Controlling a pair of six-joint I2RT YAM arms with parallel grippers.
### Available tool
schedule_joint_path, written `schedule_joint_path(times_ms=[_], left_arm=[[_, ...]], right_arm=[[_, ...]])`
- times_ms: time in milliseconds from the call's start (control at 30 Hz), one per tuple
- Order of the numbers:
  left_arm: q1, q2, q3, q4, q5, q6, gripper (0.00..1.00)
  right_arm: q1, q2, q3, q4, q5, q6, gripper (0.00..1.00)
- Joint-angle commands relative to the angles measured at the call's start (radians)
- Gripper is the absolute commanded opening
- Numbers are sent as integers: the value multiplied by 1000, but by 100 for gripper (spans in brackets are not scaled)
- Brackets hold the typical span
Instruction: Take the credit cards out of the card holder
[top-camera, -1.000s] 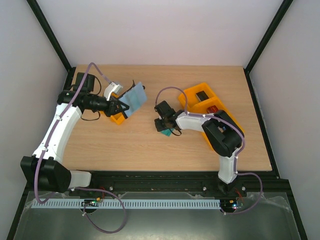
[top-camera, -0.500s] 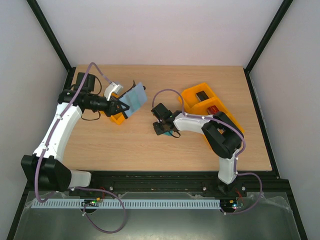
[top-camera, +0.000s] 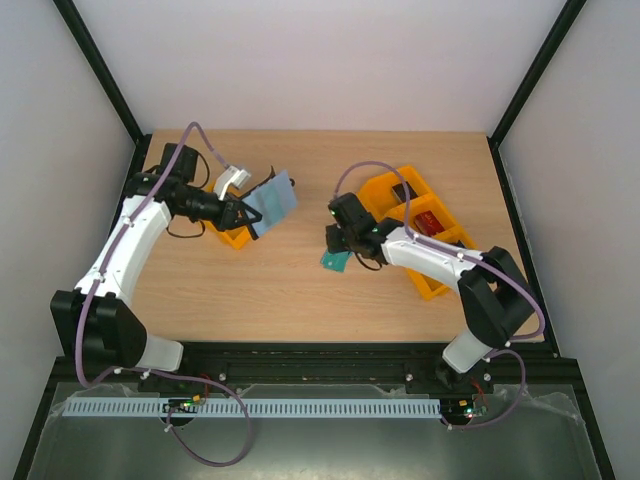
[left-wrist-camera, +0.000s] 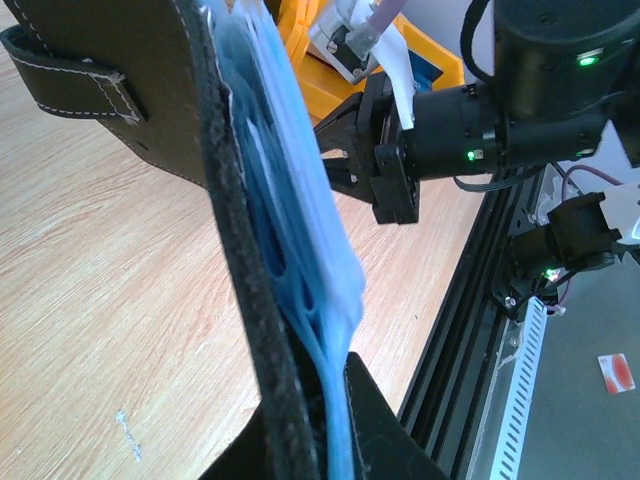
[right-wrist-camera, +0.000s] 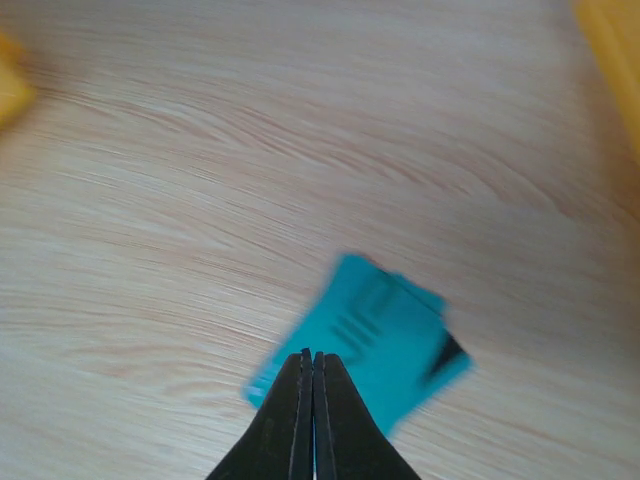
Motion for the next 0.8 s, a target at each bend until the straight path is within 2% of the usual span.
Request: schedule_joint_path(times_ms=[0,300,767], left_arm=[[-8,-13,26,-15,15,20,2],[-24,-26,19,-16,-3,22,2],[-37,-13,25,-27,-18,30,2]], right_arm=[[-32,-48,-135,-60,99,91,2],[-32,-31,-250,-77,74,143,2],[8,61,-262,18,-14,199,2]])
